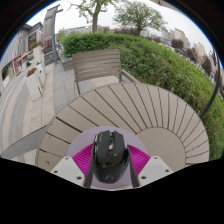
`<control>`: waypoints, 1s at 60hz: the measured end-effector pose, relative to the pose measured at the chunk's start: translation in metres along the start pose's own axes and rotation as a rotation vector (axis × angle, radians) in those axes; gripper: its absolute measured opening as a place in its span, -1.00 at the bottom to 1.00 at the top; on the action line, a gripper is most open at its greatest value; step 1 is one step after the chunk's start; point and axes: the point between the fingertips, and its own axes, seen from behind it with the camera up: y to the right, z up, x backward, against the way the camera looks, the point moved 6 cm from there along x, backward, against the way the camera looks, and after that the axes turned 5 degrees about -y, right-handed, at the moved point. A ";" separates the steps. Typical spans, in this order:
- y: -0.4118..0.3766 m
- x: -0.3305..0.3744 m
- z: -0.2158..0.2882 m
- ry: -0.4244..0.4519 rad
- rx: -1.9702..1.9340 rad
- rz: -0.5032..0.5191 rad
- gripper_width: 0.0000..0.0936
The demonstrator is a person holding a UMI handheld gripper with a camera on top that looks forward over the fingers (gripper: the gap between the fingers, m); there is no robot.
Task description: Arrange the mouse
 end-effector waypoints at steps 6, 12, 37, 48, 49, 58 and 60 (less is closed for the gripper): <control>-0.003 -0.015 -0.019 -0.038 -0.037 -0.034 0.17; -0.004 -0.020 -0.019 -0.005 -0.020 -0.061 0.39; 0.026 0.200 -0.006 0.025 -0.084 -0.084 0.82; 0.040 0.299 -0.062 0.031 -0.054 -0.116 0.82; 0.041 0.305 -0.067 0.029 -0.060 -0.118 0.82; 0.047 0.339 -0.108 0.016 -0.112 -0.137 0.82; 0.048 0.341 -0.115 0.010 -0.124 -0.140 0.82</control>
